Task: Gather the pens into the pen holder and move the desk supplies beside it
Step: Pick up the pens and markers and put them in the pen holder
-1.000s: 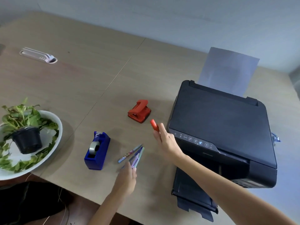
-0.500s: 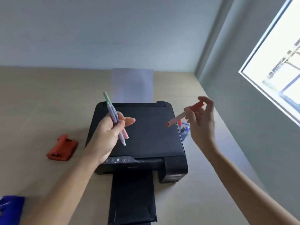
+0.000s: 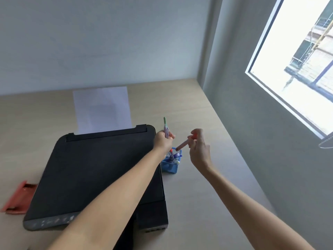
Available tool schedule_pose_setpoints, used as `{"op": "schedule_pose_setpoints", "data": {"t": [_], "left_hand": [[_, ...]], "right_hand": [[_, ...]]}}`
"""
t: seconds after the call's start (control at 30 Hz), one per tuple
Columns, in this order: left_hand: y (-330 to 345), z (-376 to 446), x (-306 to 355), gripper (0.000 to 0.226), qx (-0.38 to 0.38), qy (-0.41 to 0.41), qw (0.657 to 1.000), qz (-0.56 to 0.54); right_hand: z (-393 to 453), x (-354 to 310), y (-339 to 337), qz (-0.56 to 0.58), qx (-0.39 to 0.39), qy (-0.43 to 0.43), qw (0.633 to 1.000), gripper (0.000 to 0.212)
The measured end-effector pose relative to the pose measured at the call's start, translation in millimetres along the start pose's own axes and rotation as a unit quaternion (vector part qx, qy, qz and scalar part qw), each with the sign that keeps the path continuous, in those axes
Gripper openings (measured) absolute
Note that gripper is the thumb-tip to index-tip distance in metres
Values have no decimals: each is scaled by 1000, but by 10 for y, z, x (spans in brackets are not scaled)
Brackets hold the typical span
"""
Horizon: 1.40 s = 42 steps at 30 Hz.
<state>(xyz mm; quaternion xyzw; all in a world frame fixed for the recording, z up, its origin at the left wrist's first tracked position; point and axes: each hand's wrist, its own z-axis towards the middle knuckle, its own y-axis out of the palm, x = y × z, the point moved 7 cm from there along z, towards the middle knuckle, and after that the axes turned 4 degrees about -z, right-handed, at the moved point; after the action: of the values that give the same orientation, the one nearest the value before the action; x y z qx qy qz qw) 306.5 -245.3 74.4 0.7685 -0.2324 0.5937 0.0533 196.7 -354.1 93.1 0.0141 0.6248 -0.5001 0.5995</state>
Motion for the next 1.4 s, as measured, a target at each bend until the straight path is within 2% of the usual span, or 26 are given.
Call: {"op": "schedule_pose_setpoints", "data": {"t": [0.2, 0.33, 0.4, 0.5, 0.6, 0.73, 0.9, 1.0, 1.1, 1.17, 1.27, 1.4], "left_hand": [[118, 287, -188, 24, 26, -39, 995, 92], [146, 323, -283, 18, 21, -68, 992, 106], [150, 307, -270, 19, 21, -63, 992, 106], [95, 247, -114, 24, 18, -28, 994, 109], [-126, 101, 155, 21, 10, 30, 994, 100], [-763, -270, 484, 14, 2, 86, 995, 56], [-2057, -907, 465, 8, 41, 108, 993, 15], [-2880, -1217, 33, 8, 110, 78, 990, 39], [-3829, -1608, -759, 11, 184, 7, 980, 79], [-4188, -1776, -1290, 14, 197, -46, 972, 118], [-4716, -2046, -2159, 10, 217, -152, 947, 181], [-4945, -2229, -2946, 27, 186, -203, 911, 306]], "right_hand": [[210, 233, 431, -89, -107, -83, 987, 20], [224, 405, 637, -136, -179, -79, 971, 39], [224, 452, 674, -147, -186, -71, 969, 43], [271, 376, 600, -143, -150, -65, 976, 40], [353, 79, 443, -107, -101, -72, 986, 30], [342, -583, 322, -81, -67, -129, 986, 23], [-36, -1627, 613, -48, -91, -216, 971, 20], [-423, -2194, 925, -24, -132, -268, 954, 19], [-1064, -2868, 1416, 13, -195, -324, 926, 17], [-1432, -3134, 1662, 41, -234, -359, 903, 15], [-2129, -3413, 2277, 42, -332, -394, 856, 12], [-2914, -3237, 3178, -54, -486, -359, 795, 22]]}}
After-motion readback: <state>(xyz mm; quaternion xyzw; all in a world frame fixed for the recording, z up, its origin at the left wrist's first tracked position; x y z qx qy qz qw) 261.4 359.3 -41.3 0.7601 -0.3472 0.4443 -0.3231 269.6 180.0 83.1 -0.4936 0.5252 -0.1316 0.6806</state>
